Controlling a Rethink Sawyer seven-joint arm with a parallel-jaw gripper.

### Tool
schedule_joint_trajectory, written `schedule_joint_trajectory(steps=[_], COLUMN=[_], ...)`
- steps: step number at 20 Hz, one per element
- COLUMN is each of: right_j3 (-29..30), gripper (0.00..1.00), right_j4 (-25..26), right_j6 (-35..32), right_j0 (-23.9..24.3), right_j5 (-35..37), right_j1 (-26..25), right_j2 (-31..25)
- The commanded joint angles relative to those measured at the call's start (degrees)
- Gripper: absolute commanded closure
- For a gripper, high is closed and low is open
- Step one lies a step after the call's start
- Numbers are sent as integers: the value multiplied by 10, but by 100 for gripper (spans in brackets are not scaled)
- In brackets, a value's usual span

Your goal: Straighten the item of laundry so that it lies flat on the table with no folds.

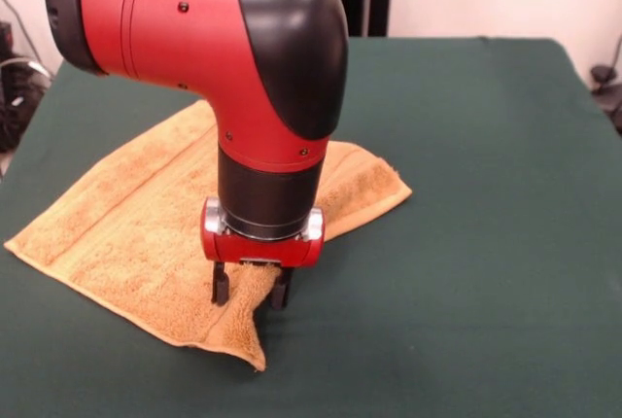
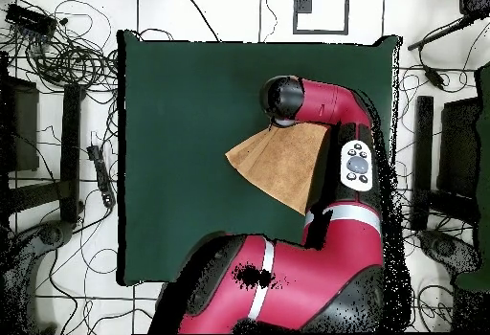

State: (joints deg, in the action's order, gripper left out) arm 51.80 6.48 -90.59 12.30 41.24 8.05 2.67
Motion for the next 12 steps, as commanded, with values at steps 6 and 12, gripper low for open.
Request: schedule_joint_trajectory(steps=[6, 12], right_j3=[3, 8], gripper=[0, 0], right_j4=[2, 4], right_j6=[-31, -27], right_j0=[3, 5], right_j5=[-60, -72], right_j1=[-44, -44], right_j2=[-68, -72])
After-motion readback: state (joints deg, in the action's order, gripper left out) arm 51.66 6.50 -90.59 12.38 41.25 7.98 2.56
